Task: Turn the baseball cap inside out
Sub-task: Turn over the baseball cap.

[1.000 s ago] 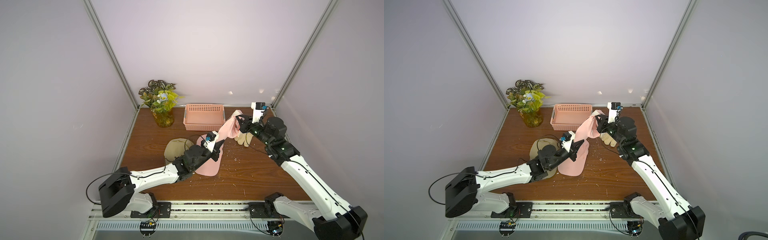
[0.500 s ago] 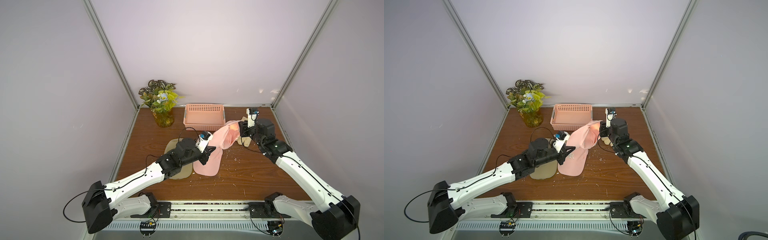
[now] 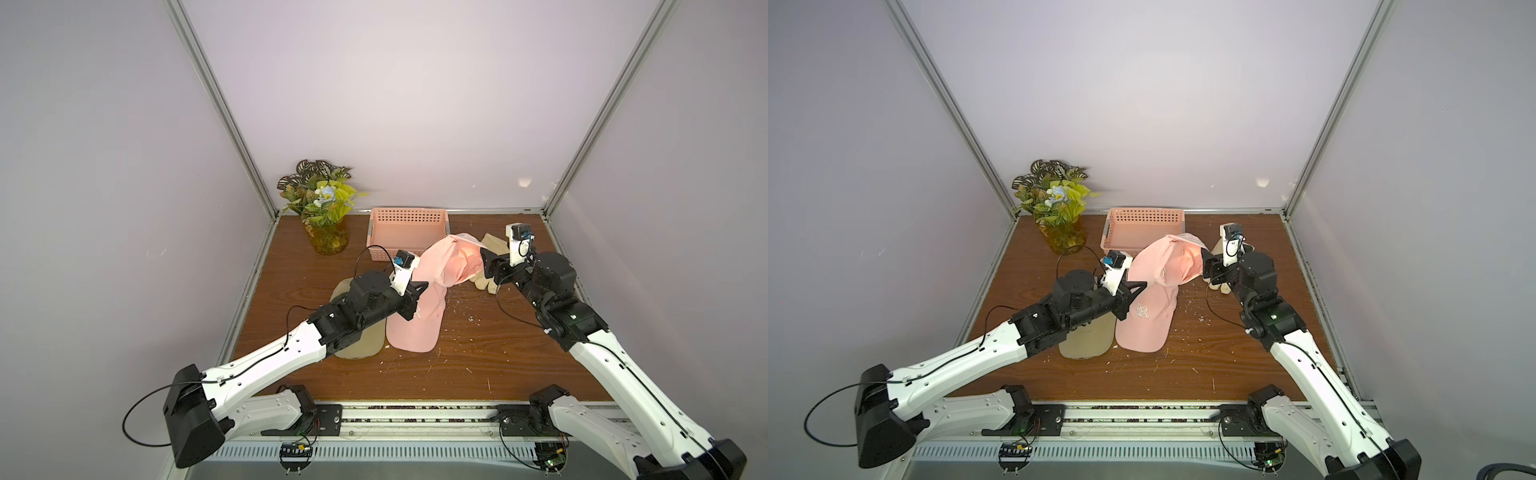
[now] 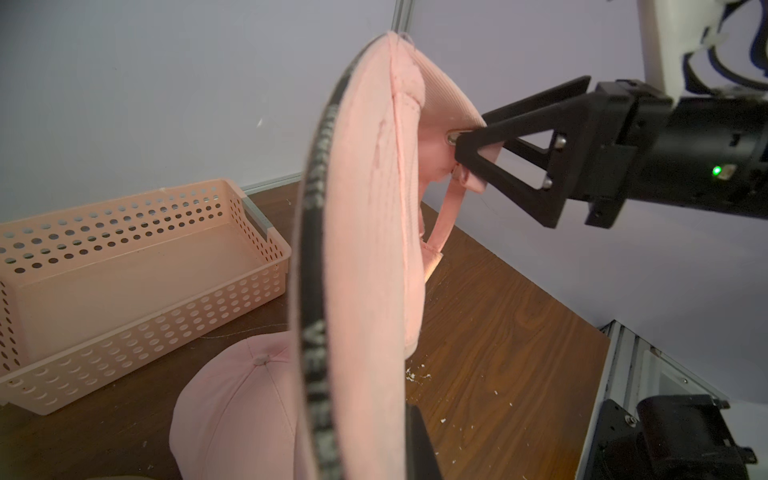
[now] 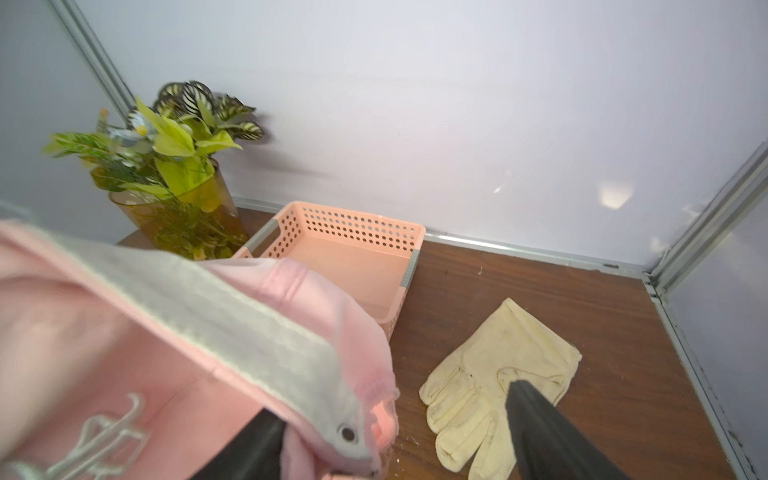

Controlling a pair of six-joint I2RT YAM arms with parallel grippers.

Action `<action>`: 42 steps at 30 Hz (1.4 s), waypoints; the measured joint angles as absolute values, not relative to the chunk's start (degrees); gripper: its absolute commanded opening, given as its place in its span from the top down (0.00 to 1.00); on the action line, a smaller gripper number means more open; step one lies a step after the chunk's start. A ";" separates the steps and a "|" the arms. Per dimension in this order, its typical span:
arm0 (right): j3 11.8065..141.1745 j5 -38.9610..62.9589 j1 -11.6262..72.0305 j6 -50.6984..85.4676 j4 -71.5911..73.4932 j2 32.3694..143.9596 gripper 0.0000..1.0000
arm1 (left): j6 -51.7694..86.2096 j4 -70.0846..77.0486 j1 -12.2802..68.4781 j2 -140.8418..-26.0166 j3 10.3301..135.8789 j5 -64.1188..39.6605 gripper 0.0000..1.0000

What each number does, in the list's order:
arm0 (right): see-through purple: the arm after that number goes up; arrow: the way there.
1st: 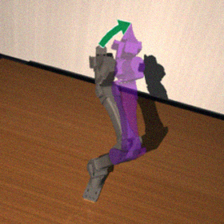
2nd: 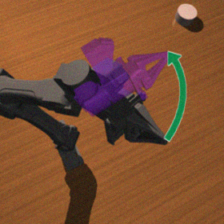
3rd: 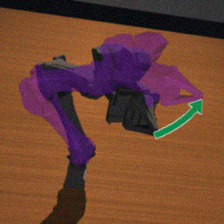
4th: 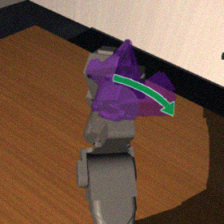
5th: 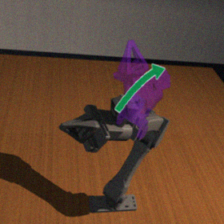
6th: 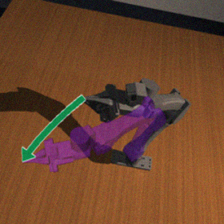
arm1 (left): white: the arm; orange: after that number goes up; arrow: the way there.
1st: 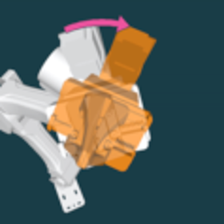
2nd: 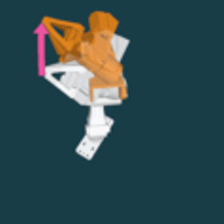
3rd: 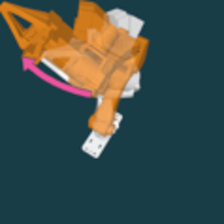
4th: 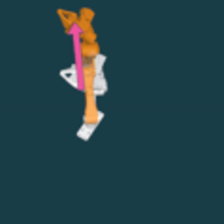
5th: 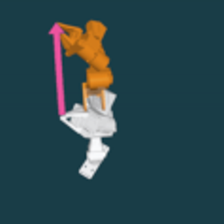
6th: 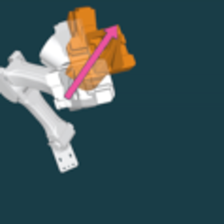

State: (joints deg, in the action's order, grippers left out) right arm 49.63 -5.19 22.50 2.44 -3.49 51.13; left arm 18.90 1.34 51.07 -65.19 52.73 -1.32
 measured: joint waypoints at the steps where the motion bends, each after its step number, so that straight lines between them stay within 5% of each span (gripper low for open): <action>1: 49.01 -4.16 22.37 2.15 -3.07 49.87 0.16 | 19.40 1.17 51.05 -65.65 53.54 -0.97 1.00; 9: 48.27 0.21 21.71 -0.27 -2.72 45.84 0.22 | 22.50 -0.27 50.78 -69.14 57.54 0.30 1.00; 21: 48.82 23.20 21.67 -1.67 -3.14 54.06 0.45 | 22.46 -2.92 50.70 -70.57 59.90 -3.73 0.99; 34: 50.33 18.52 21.67 0.32 -0.21 62.26 0.39 | 21.28 -4.78 50.61 -70.57 61.08 -9.30 0.98; 42: 51.53 17.89 21.67 0.45 -1.54 64.18 0.51 | 21.17 -5.93 50.61 -70.35 62.54 -7.29 0.98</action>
State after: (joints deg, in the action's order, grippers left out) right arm 51.53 17.89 21.67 0.45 -1.54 64.18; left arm 21.17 -5.93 50.61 -70.35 62.54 -7.29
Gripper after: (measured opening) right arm 0.521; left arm 0.070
